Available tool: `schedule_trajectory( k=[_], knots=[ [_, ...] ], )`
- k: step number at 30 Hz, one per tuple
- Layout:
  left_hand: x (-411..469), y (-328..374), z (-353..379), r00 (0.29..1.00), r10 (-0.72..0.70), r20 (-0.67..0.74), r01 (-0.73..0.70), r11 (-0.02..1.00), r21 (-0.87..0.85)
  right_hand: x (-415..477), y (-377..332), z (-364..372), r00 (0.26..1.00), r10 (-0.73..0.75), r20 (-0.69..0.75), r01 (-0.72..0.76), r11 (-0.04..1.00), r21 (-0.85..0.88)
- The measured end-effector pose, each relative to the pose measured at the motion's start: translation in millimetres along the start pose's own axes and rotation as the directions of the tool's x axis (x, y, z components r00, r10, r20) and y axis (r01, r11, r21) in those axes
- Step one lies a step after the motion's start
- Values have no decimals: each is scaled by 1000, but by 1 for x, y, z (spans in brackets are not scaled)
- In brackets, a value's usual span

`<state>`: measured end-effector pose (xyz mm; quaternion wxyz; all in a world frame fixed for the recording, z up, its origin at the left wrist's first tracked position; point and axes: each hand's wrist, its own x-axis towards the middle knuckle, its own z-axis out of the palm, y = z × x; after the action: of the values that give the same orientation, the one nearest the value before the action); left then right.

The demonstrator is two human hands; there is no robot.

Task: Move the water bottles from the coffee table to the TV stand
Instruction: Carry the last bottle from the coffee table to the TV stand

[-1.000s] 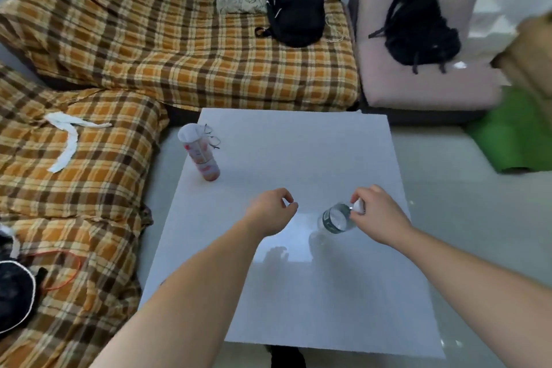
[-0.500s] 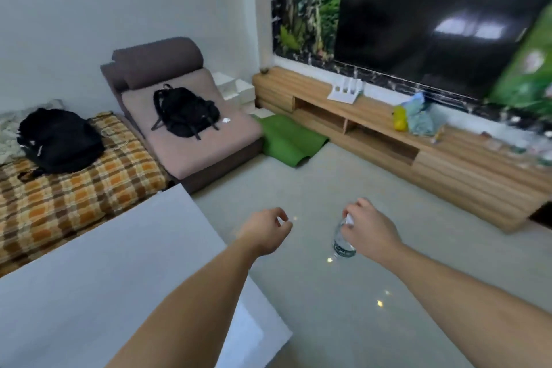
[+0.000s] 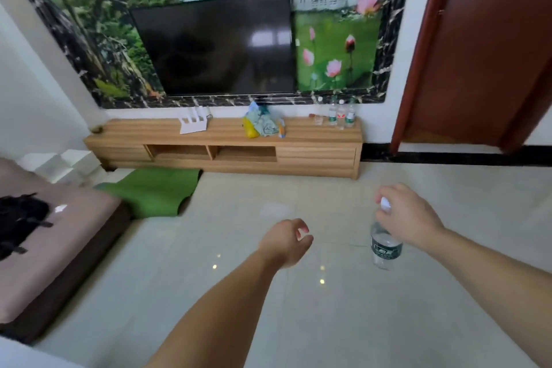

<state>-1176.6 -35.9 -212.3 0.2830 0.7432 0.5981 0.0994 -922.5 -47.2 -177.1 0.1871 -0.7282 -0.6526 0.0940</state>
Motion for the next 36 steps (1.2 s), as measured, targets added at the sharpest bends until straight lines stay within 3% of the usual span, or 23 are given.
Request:
schedule_trajectory(
  k=[8,17,26,29,36],
  knots=[
    [34,66,-16,996,82,-34,-79,993,85,15,36,-39,999,45,20,-45,999,26],
    [101,49,-46,996,38,-83,-26,990,137,93,15,-30,995,-36,89,18,981,192],
    [259,12,-63,997,-14,-75,17,999,49,239,12,13,972,-56,230,26,991,132],
    [316,-1,-82,997,-20,-72,21,1000,12,295,14,19,959,-54,276,47,998,31],
    [429,5,-100,999,-11,-34,11,1000,-17,397,37,28,965,24,262,-21,1000,-12]
  ],
)
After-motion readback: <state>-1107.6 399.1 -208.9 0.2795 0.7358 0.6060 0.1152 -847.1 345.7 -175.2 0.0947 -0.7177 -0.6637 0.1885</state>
